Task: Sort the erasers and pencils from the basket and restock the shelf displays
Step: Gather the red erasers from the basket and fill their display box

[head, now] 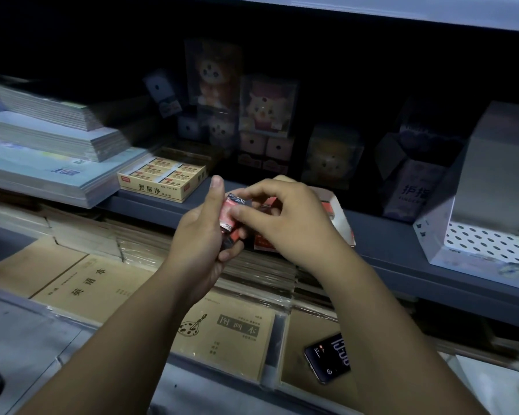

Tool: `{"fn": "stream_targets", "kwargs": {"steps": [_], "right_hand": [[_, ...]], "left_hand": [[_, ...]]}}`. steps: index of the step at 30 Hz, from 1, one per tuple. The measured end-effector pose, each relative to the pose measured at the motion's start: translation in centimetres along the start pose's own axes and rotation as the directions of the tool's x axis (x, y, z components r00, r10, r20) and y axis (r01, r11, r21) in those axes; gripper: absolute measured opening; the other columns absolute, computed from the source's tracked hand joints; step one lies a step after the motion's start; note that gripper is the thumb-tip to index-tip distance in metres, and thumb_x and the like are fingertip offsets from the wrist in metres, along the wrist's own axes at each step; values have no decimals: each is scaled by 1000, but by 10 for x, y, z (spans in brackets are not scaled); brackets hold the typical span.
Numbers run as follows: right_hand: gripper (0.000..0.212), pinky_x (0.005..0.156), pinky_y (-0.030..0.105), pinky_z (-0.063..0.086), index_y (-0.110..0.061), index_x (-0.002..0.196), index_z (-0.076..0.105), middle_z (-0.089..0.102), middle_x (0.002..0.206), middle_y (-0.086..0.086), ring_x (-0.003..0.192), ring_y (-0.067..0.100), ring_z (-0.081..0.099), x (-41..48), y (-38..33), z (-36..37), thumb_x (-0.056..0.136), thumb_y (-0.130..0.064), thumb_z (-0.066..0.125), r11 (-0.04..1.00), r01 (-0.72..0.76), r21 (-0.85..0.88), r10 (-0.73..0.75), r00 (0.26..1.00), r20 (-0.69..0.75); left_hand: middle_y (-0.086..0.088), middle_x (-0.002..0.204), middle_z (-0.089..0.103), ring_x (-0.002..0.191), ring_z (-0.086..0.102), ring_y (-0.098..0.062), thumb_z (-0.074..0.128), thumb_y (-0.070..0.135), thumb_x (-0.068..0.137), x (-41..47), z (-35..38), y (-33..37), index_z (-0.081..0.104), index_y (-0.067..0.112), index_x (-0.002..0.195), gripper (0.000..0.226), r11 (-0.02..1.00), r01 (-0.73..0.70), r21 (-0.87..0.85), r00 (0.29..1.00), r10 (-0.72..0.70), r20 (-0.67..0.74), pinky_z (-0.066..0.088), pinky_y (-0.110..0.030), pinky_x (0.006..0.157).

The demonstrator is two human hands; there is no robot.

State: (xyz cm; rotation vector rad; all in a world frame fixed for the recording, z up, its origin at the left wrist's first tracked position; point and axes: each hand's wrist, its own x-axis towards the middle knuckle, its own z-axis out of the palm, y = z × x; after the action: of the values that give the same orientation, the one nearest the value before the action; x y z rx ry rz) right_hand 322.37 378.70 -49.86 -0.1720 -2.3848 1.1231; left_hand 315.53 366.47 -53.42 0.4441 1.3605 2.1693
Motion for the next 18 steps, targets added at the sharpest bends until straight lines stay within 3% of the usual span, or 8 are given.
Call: {"fn": "stream_targets", "kwargs": {"steps": [5, 7, 10, 14, 16, 18], "right_hand": [[7, 81, 39, 57, -26, 86, 76, 67, 94, -3, 82, 12, 68, 7, 2, 8, 83, -26, 83, 994, -57, 91, 58, 998, -10], [6, 78, 34, 59, -22, 87, 76, 72, 86, 0, 77, 10, 68, 8, 1, -1, 85, -24, 81, 985, -78, 154, 89, 994, -66], [6, 74, 35, 58, -21, 88, 76, 75, 85, -1, 76, 14, 70, 9, 6, -22, 87, -26, 78, 985, -84, 149, 109, 979, -173], [3, 57, 22, 48, -16, 89, 76, 70, 74, 1, 56, 8, 57, 6, 20, -53, 90, -18, 75, 975, -170, 144, 199, 955, -219], [4, 56, 19, 45, -17, 90, 75, 69, 74, -3, 58, 6, 55, 2, 29, -67, 92, -17, 72, 970, -223, 99, 240, 944, -228], [7, 64, 22, 46, -19, 90, 75, 70, 80, -3, 65, 6, 57, -2, 37, -79, 94, -17, 70, 966, -256, 42, 258, 930, -260]], "left_hand": [[-6, 77, 61, 49, 47, -7, 34, 61, 103, 0, 0, 3, 64, 11, 130, 64, 998, 20, -67, 1000, -20, 5, 33, -18, 38], [-10, 87, 61, 60, 51, -10, 37, 56, 105, 1, -3, 5, 60, 7, 135, 61, 980, 59, -189, 998, -59, 6, 37, -19, 42], [-13, 99, 55, 72, 52, -15, 54, 24, 94, 3, -5, 7, 55, 3, 137, 49, 935, 78, -346, 996, -85, -3, 40, -21, 53], [-15, 111, 45, 80, 49, -17, 57, -13, 54, 5, -6, 8, 56, 3, 135, 83, 928, 68, -367, 998, -65, 21, 48, -20, 61], [-17, 118, 45, 82, 52, -17, 54, -17, 48, 4, -6, 9, 59, 3, 132, 87, 936, 72, -345, 997, -68, 23, 51, -18, 67], [-18, 120, 47, 86, 54, -18, 48, -16, 56, 2, -3, 10, 58, 1, 130, 76, 930, 83, -359, 996, -84, 12, 54, -19, 71]]}}
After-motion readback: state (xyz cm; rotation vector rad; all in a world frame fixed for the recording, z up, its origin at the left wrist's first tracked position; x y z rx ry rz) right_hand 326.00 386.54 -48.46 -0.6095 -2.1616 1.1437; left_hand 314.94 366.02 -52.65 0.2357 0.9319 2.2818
